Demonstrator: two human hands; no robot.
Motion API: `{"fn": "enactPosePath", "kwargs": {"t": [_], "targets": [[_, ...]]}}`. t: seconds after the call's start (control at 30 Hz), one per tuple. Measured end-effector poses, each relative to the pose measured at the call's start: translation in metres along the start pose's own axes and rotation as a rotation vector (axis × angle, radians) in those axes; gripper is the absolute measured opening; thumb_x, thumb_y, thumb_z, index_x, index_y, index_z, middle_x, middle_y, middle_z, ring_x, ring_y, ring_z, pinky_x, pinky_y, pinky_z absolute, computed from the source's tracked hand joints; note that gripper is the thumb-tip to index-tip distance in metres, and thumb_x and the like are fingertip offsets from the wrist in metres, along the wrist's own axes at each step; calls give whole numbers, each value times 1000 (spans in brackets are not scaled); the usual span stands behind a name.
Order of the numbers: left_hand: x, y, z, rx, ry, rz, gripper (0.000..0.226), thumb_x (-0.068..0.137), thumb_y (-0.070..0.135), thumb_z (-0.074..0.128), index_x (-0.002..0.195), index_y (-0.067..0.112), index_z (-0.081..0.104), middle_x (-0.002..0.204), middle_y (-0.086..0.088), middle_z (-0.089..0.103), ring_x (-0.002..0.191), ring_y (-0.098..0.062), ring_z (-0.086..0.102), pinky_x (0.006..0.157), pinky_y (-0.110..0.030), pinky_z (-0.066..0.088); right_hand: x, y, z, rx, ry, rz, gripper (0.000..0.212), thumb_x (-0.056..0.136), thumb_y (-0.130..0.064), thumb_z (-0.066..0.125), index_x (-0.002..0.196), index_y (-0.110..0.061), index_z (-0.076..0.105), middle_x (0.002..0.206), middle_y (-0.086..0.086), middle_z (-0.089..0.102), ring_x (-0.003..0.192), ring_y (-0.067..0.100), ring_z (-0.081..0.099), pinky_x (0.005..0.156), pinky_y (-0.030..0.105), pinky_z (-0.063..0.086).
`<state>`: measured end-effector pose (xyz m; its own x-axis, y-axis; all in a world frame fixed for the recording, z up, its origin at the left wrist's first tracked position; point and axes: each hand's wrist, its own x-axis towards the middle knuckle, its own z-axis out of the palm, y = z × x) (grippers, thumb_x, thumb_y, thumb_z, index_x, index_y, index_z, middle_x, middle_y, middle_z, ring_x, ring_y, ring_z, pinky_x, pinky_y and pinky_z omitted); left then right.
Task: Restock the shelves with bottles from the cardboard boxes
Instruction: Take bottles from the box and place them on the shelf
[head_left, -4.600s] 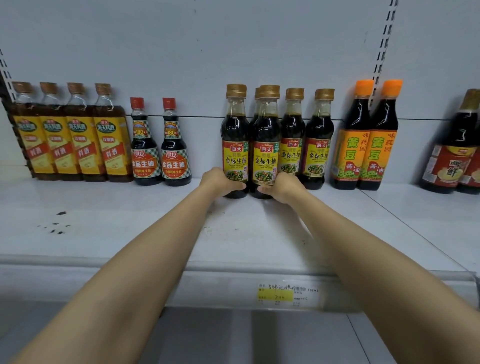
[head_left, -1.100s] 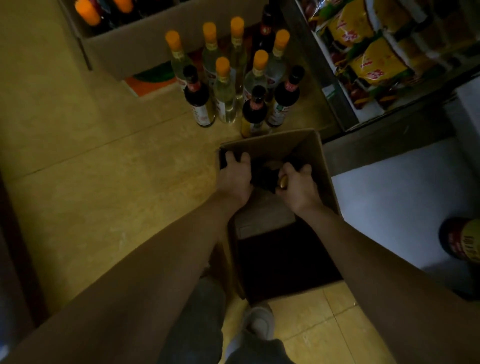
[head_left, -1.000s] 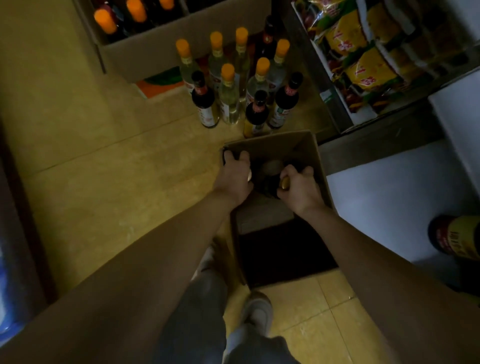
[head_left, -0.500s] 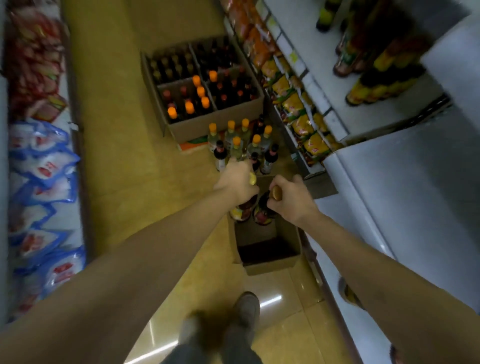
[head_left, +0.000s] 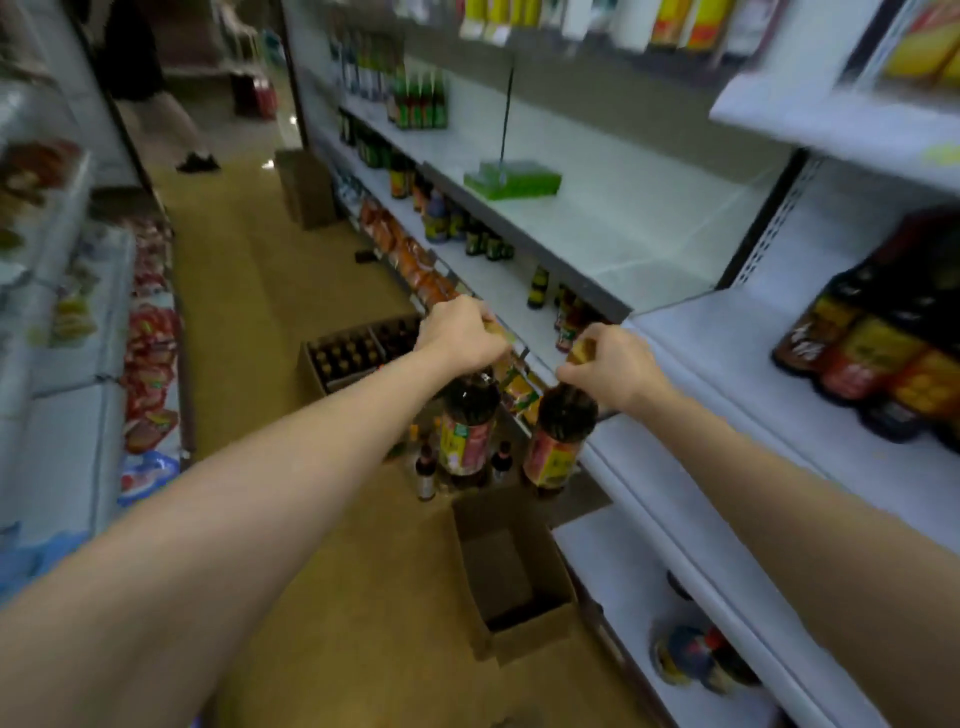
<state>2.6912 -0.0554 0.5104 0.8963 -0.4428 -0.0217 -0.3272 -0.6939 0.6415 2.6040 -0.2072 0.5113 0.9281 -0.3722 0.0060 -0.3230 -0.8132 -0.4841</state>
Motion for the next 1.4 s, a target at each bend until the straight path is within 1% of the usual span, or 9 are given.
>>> {"fn": "enactPosePath", "kwargs": {"t": [0.2,0.33,0.5,0.6,0.7,0.8,1.0,1.17,1.4], "targets": [[-53,91,-97,-57,114,163,25,78,27,74,97,15,64,91,-1,60,87,-20,57,73,-30,48,-61,-53,-120,-13,115,-21,21,84,-23,67,92,-6,58,74,6,49,71,21,48,55,29,36],[-81,156,-143,-118,148,260,28,76,28,76,93,5,71,86,-7,67,79,-21,62,73,-34,53,-92,-77,-192,-21,202,-20,23,81,-21,68,78,-8,49,71,8,48,70,23,48,59,32,43],[-109,234,-172,-225,171,385,20,74,21,76,85,5,72,79,-5,65,74,-19,59,70,-31,50,-133,-84,-269,-60,332,15,38,80,-25,69,97,8,61,86,27,59,71,24,50,63,36,44],[-121,281,-177,-258,174,441,22,72,21,78,82,2,72,81,-8,67,76,-21,62,76,-36,53,-153,-77,-311,-78,394,38,32,80,-28,68,69,-7,46,67,6,44,59,18,41,54,28,30],[-124,326,-171,-269,177,499,25,73,25,77,86,4,72,83,-6,68,74,-19,61,76,-34,53,-173,-61,-349,-89,467,46,30,82,-30,68,73,-7,50,69,7,47,65,21,46,56,33,34],[-132,374,-152,-305,159,571,23,71,25,79,82,7,70,87,-6,70,83,-21,65,83,-39,54,-194,-34,-385,-122,561,77,47,84,-31,68,113,5,61,107,23,65,88,29,61,80,44,50],[-150,470,-106,-426,170,689,19,72,26,80,78,16,64,94,-7,69,91,-21,63,82,-33,53,-225,32,-465,-193,804,123,47,84,-34,67,122,-9,58,119,10,61,109,27,55,82,31,41],[-153,544,-60,-593,154,737,29,71,26,81,89,10,66,94,-9,70,90,-21,67,85,-39,55,-258,89,-524,-198,993,176,47,84,-33,66,124,-14,51,119,8,59,106,25,52,81,31,39],[-168,634,14,-595,63,824,20,75,25,78,82,11,65,87,-3,65,94,-20,63,83,-32,52,-291,171,-566,-265,1092,240,42,87,-28,61,124,-12,50,113,5,58,92,18,46,78,31,39]]}}
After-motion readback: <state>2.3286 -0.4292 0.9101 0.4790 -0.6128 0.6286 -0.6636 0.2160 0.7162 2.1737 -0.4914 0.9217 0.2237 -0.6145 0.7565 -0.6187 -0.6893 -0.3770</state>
